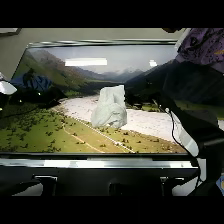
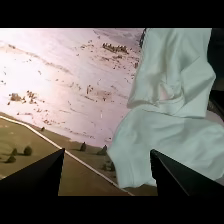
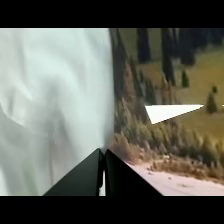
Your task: Fold the clothes and pants, and hang the long-sleeved shirts on hangers.
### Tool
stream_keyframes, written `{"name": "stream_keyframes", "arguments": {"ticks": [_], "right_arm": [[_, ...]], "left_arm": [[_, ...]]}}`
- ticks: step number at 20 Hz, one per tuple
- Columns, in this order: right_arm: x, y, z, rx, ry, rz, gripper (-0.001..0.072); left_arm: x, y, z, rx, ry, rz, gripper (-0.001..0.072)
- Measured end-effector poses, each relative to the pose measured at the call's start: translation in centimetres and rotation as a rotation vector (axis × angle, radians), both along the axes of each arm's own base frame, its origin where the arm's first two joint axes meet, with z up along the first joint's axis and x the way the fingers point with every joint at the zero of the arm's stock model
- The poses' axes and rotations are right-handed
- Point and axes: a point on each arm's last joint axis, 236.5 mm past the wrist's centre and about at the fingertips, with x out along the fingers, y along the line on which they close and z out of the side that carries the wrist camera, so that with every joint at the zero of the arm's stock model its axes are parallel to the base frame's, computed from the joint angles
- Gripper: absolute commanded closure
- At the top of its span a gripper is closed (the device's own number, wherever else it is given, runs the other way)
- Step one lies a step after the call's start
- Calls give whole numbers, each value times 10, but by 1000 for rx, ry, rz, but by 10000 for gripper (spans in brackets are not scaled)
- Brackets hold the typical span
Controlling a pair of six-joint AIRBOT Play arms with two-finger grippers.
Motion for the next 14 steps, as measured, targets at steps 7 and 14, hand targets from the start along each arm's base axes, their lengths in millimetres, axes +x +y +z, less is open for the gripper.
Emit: {"name": "stream_keyframes", "arguments": {"ticks": [7, 14], "right_arm": [[-12, -17, 28, -105, -22, 39, 682], [-27, -21, 38, -138, 4, 74, 682]], "left_arm": [[-54, -65, -82, -87, 106, -80, 97], [-48, -119, -107, -120, 15, -92, 110]]}}
